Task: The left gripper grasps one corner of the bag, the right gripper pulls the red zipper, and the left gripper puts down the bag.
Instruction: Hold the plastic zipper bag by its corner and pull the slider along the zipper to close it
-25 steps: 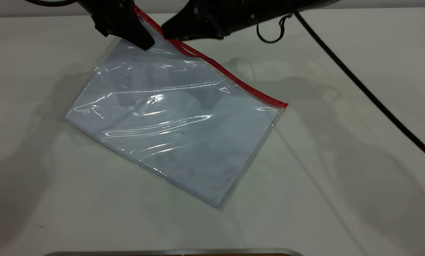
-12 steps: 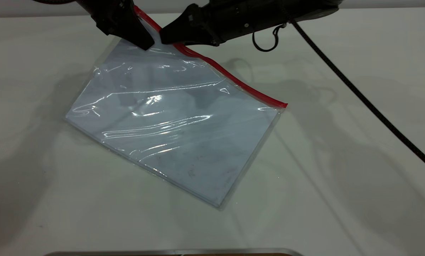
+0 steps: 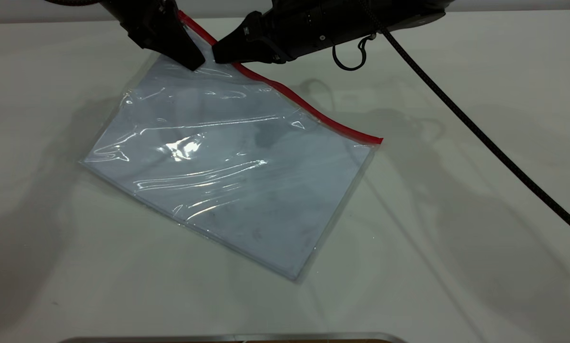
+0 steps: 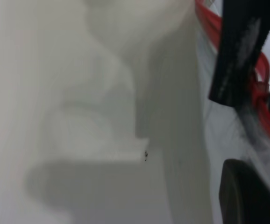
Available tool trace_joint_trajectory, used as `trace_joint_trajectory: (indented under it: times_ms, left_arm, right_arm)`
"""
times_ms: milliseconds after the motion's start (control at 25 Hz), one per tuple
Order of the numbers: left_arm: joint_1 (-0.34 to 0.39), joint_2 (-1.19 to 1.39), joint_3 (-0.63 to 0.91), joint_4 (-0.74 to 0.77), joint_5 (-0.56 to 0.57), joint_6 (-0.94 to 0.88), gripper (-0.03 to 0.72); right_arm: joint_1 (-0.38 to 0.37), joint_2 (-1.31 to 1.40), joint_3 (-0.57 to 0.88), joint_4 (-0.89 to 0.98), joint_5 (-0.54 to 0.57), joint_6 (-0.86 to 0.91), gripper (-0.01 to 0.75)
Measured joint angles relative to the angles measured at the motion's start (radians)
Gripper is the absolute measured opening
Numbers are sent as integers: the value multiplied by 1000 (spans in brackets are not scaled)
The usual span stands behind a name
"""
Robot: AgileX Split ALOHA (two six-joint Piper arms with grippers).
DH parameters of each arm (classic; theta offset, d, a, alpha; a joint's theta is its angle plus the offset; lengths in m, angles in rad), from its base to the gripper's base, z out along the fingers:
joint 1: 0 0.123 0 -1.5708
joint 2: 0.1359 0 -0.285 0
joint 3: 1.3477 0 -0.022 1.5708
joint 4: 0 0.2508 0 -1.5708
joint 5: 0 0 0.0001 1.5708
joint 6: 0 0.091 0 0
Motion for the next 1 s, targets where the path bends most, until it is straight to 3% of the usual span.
trace_joint_trajectory:
  times_ms: [120, 400, 840, 1000]
  left_arm:
    - [0, 0, 2, 2, 6, -15, 53]
    - [4, 0, 2, -32, 32, -20, 53]
    - [32, 0, 5, -335, 32, 138, 52]
    - [36, 1, 7, -376, 24, 173, 52]
  right_arm:
    - [-1, 0, -2, -18, 12, -16, 37]
    - [-25, 0, -6, -47, 51, -37, 37]
    - [-120, -13, -17, -100, 110, -31, 37]
    - [-135, -14, -17, -123, 109, -31, 37]
